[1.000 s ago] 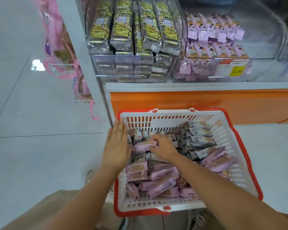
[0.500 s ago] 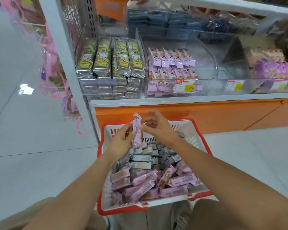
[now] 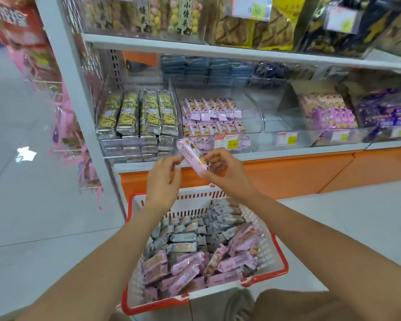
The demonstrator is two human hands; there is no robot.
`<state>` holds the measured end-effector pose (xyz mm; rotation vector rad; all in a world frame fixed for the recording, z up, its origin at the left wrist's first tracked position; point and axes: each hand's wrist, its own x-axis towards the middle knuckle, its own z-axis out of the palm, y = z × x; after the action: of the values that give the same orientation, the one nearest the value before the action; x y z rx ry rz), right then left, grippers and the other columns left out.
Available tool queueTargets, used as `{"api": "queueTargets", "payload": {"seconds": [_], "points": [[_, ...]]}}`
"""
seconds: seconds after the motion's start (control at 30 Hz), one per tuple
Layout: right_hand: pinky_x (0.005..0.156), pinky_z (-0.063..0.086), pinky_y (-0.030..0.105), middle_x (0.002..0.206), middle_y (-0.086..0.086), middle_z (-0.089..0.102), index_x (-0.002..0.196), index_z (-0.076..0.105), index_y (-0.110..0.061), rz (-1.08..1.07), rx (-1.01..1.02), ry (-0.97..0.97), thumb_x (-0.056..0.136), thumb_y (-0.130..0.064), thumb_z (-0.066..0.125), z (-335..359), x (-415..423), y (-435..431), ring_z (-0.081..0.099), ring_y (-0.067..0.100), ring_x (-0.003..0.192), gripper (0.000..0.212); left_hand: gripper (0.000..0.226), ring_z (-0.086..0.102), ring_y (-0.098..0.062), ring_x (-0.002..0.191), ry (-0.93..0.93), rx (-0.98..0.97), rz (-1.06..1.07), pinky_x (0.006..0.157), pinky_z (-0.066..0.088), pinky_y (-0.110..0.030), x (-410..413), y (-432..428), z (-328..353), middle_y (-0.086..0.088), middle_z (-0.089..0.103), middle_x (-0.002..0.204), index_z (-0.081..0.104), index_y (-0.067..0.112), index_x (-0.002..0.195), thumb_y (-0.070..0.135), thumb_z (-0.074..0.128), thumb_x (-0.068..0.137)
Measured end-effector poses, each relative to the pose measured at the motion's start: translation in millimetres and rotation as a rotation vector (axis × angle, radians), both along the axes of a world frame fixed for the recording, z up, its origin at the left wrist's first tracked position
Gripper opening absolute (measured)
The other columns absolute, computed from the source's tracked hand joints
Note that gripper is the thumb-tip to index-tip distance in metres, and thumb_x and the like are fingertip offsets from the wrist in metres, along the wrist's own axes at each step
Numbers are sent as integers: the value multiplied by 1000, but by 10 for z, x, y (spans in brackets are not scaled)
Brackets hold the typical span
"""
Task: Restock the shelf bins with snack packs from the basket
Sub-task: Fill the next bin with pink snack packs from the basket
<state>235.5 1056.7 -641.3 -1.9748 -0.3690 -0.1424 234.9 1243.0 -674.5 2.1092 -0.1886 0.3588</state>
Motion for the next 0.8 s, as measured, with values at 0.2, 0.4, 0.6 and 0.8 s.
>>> {"api": "queueTargets", "payload": {"seconds": [0.2, 0.4, 0.6, 0.8], "points": [[61, 47, 23, 82, -2, 55, 104, 58, -20, -162, -69, -107, 84, -16, 73, 418, 456, -61, 50, 5, 67, 26, 44, 30, -29, 143, -299, 518, 133, 119, 16, -48, 328, 136, 315, -9, 45, 147, 54, 14, 133, 15, 49, 89], [66, 55, 49, 63, -5, 53, 104, 58, -22, -234, -234, -63, 87, -22, 70, 495, 1139, 122, 58, 23, 61, 21, 67, 6, -27, 153, -217, 815, 163, 122, -4, -50, 673, 284, 302, -8, 17, 164, 27, 16, 155, 33, 46, 94], [60, 42, 33, 67, -6, 47, 110, 56, -20, -265, -421, -99, 91, -29, 65, 450, 1855, 393, 48, 14, 58, 22, 64, 33, -34, 141, -299, 890, 174, 119, 15, -53, 877, 398, 139, -12, 45, 148, 41, 12, 148, 36, 36, 89], [75, 42, 31, 107, 6, 61, 113, 59, -14, -269, -527, -129, 91, -24, 64, 282, 2288, 578, 55, 20, 89, 24, 64, 31, -33, 140, -345, 885, 205, 119, 13, -52, 951, 396, 66, -12, 45, 146, 44, 13, 146, 32, 40, 84]]}}
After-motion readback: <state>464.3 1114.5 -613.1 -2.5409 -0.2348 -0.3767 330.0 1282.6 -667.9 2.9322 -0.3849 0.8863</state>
